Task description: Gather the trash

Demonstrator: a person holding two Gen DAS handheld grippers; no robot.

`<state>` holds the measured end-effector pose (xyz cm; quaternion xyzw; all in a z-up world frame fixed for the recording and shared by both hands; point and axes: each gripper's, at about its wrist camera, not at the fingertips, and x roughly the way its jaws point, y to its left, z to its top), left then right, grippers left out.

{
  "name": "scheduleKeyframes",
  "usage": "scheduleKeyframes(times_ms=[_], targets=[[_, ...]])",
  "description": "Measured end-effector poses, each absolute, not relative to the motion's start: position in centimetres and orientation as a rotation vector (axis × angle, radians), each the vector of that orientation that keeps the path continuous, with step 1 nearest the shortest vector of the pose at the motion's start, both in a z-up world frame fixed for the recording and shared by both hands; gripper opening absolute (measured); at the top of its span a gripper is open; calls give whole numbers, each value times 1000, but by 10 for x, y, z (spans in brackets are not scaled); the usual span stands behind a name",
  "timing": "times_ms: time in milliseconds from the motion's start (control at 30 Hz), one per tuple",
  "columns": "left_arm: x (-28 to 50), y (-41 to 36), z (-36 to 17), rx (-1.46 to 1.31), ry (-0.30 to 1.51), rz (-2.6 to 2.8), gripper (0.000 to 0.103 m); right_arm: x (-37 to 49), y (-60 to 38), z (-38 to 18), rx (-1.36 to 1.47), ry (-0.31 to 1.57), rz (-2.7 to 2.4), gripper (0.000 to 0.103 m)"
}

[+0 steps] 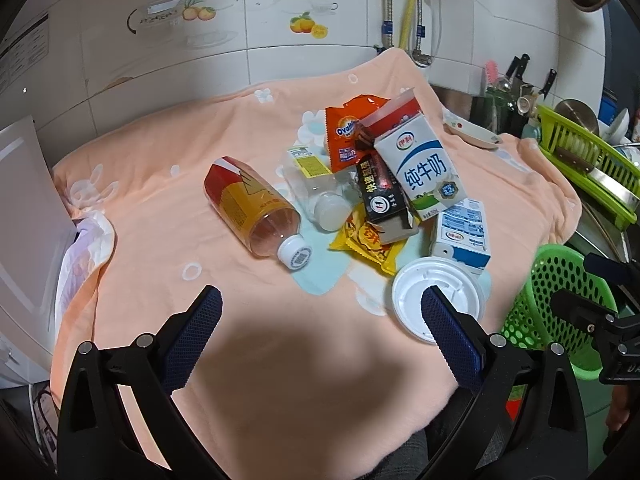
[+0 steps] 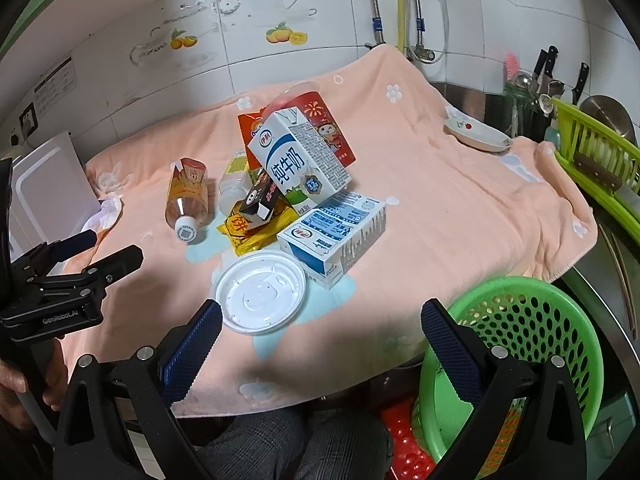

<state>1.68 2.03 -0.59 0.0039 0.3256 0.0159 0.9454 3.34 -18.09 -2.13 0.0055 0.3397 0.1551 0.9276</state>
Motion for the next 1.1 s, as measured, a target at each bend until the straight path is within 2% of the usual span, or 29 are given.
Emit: scheduleKeyframes(times_ms=[1100], targets=[[20, 15, -3, 26, 661, 26, 98, 43, -180, -15, 13, 685, 331, 97]])
